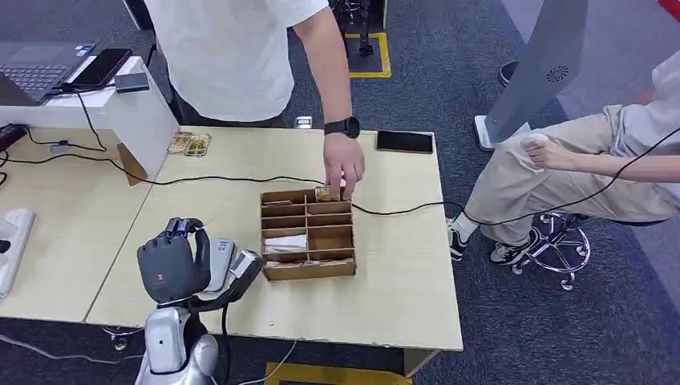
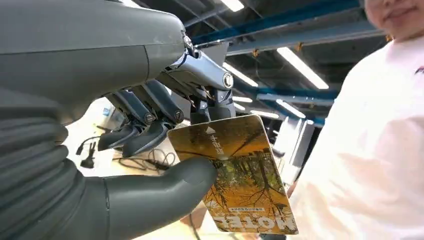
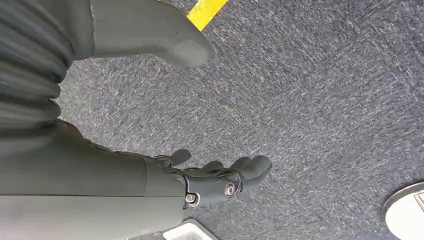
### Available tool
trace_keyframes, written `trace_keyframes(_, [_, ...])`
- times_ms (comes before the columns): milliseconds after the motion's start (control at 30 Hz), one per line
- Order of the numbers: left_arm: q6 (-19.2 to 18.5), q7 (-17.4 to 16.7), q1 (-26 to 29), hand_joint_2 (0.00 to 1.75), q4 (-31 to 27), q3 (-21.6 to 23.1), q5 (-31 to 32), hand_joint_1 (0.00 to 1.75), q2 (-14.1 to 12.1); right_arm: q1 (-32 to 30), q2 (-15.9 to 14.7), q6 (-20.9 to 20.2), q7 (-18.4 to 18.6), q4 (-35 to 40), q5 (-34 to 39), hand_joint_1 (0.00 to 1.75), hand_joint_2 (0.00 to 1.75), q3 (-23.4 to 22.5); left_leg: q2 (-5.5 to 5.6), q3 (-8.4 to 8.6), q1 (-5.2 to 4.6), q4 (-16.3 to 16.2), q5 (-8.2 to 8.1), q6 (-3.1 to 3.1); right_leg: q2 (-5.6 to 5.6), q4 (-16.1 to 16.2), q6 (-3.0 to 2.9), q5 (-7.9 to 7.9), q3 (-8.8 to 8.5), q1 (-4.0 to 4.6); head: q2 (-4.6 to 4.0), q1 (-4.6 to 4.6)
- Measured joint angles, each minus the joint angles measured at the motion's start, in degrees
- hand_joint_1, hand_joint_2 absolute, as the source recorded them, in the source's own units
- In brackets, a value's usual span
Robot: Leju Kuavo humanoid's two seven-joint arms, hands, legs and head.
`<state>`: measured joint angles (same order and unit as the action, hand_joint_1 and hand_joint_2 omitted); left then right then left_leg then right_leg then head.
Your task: Pass the card to the sensor for recognition and then transmit it.
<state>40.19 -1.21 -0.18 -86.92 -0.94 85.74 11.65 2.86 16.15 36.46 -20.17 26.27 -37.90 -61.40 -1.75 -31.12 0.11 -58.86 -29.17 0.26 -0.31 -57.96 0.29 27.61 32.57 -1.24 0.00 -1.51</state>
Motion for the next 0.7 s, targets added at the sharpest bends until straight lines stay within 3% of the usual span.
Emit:
trace_keyframes(400, [0.00,-1.61,-0.16,1.75,0.69,1.10,0.02,1.75,-0.91,0.00,0.00,-0.02,0.00,0.00,-0.17,0.00,1.75,0.00,0.00,0.01,0.00,0.00,0.00,0.00,0.00,0.00,0.00,0.00,0.00,0.00,0.00,0.02])
trace_keyframes(500, [0.00,-4.79,-1.13,1.75,2.86,4.46,0.00,1.75,-3.21,0.01,0.00,-0.04,-0.09,-0.02,-0.96,0.00,1.75,-0.02,0.00,0.00,0.00,0.00,0.00,0.00,0.00,0.00,0.00,0.00,0.00,0.00,0.00,0.00])
trace_keyframes(600, [0.02,-13.72,-4.74,1.75,9.40,11.80,0.02,1.75,-7.08,0.02,0.00,-0.42,-0.68,-0.30,-2.36,0.00,1.75,-0.17,-0.01,-0.01,0.00,-0.01,0.00,0.00,0.02,0.00,0.00,0.00,0.00,0.00,0.00,0.00])
trace_keyframes(700, [0.02,-14.05,-5.71,1.75,10.27,12.02,0.02,1.75,-7.15,0.04,0.00,-0.31,-0.72,-0.48,-2.99,0.00,1.75,-0.17,-0.01,-0.01,0.00,-0.01,0.00,0.00,0.01,0.00,0.00,0.00,0.00,0.00,0.00,0.02])
